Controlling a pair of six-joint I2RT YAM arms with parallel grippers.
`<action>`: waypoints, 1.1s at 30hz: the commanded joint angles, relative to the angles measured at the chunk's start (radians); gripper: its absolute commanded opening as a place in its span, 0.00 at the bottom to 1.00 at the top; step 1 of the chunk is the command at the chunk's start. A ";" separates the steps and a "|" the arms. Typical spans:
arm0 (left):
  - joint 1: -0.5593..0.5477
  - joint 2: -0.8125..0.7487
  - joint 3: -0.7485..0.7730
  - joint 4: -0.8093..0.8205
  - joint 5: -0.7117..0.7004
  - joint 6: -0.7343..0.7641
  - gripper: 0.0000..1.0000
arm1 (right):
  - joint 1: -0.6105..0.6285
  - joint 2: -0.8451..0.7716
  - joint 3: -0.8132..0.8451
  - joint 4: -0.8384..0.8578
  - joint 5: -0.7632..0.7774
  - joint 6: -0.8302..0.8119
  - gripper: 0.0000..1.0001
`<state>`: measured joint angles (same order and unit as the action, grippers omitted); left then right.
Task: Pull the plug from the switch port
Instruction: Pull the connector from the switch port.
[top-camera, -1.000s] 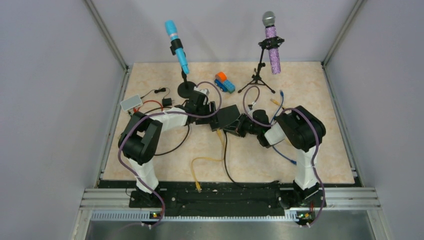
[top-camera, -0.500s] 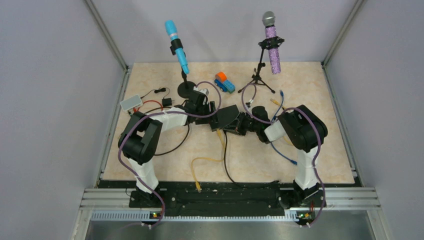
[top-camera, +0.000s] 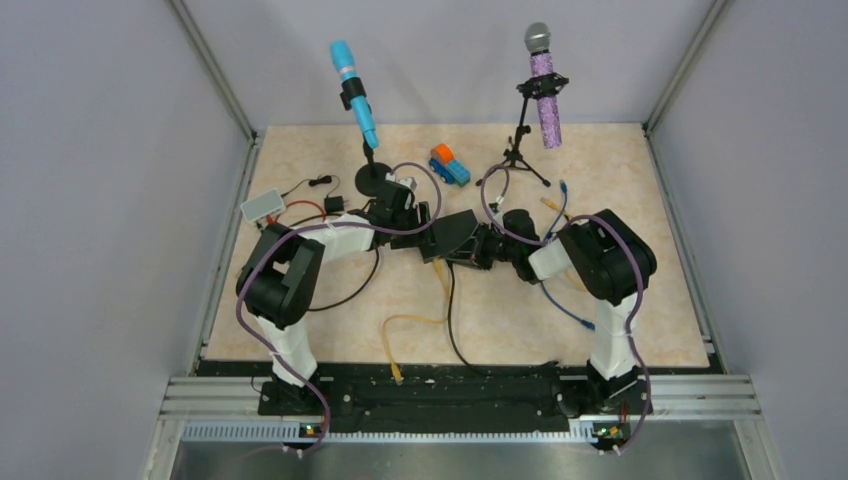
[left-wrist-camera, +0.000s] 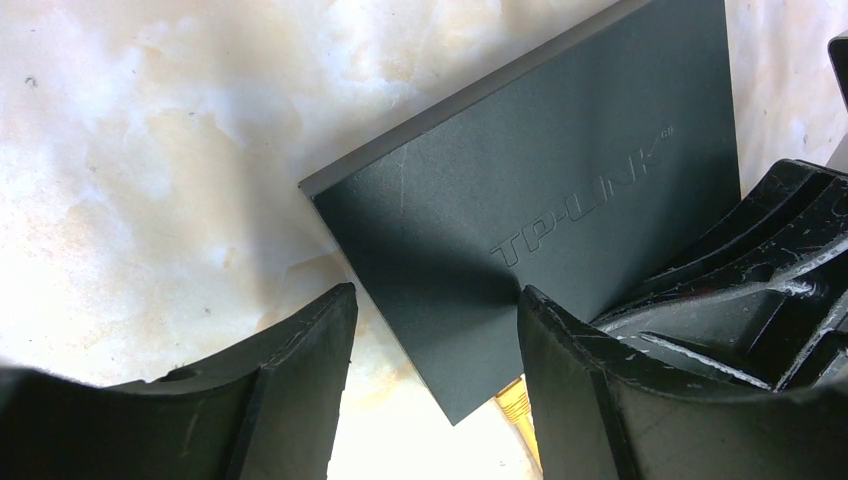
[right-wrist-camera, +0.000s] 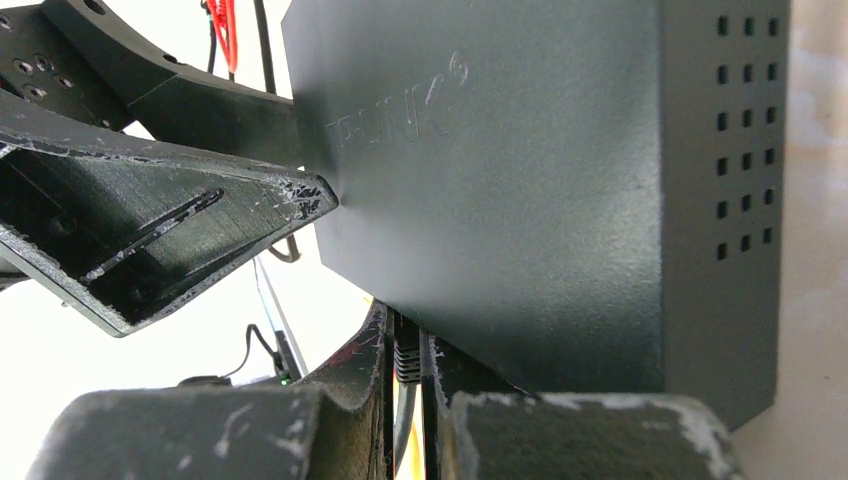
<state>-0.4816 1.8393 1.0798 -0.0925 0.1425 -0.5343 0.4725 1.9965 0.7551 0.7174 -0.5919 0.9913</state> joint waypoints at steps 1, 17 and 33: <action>0.028 0.051 -0.022 -0.090 -0.074 0.016 0.66 | 0.011 0.019 -0.019 -0.160 -0.025 -0.061 0.00; 0.031 0.048 -0.026 -0.085 -0.049 0.032 0.66 | 0.011 0.017 -0.027 -0.164 -0.025 -0.075 0.00; 0.003 -0.047 -0.080 0.058 0.172 0.169 0.73 | 0.009 0.082 0.050 -0.151 -0.034 -0.045 0.00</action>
<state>-0.4721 1.8065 1.0378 -0.0669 0.2222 -0.3393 0.4728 2.0125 0.7979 0.6594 -0.6464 0.9463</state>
